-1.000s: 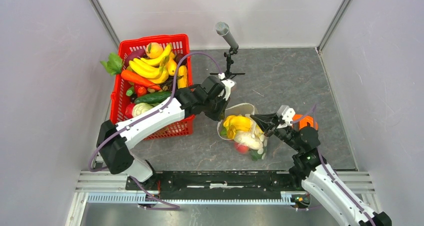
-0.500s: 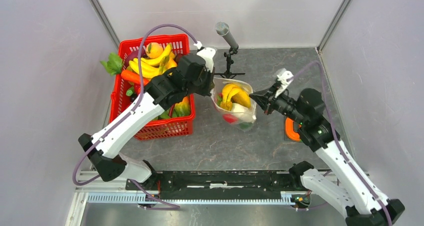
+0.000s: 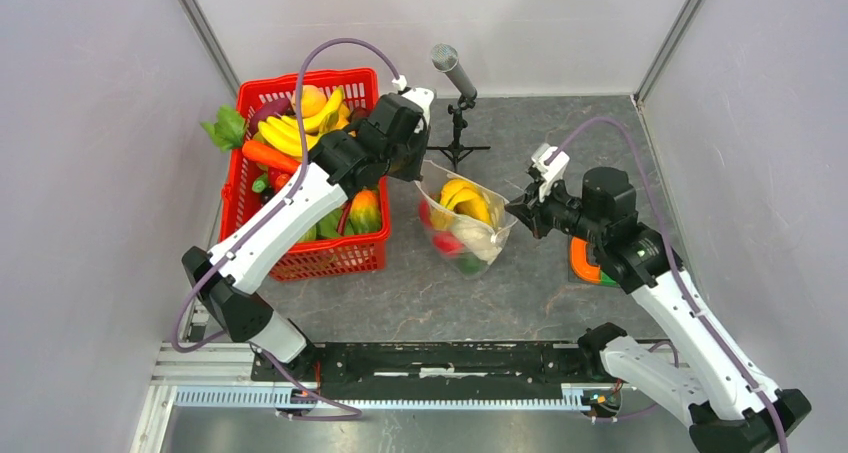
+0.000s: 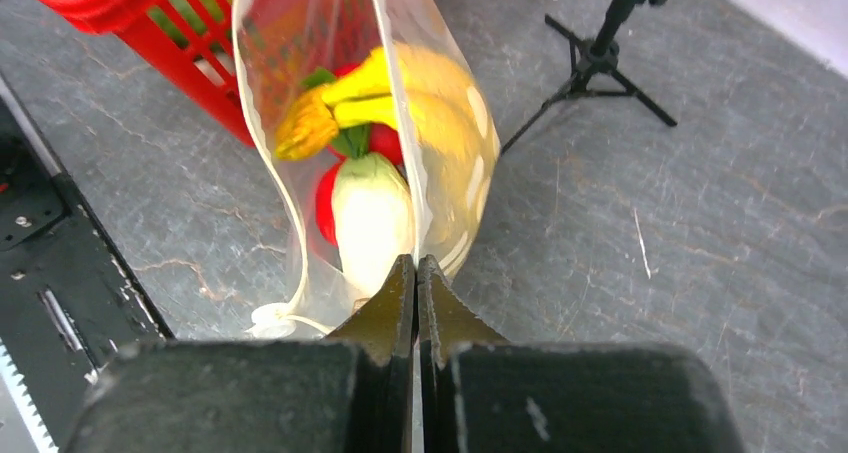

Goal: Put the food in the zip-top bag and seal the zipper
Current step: Adjust the zipper food storage bag at the center of the board.

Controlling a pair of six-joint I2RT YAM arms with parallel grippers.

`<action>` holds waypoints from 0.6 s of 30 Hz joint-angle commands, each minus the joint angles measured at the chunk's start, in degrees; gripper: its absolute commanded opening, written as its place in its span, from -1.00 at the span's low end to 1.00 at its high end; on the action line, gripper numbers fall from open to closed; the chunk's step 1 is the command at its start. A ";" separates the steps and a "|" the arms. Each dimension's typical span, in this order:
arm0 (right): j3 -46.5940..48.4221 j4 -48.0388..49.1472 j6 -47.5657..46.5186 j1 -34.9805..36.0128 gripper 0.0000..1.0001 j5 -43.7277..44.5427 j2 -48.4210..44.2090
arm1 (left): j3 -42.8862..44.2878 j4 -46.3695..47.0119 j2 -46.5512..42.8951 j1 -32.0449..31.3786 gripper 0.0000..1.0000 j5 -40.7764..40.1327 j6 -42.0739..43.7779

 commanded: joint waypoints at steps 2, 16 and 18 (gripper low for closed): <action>7.68 -1.15 -0.72 -0.07 -1.00 -2.32 -0.47 | 2.86 2.92 -0.51 1.37 -0.95 2.62 -0.15; -7.93 19.19 11.31 -0.08 -1.00 -9.32 -0.24 | 1.09 9.77 5.89 3.28 -0.95 9.27 0.50; -7.52 19.39 11.51 -0.11 -1.00 -8.67 0.29 | 1.53 9.70 6.24 3.63 -0.79 9.59 0.77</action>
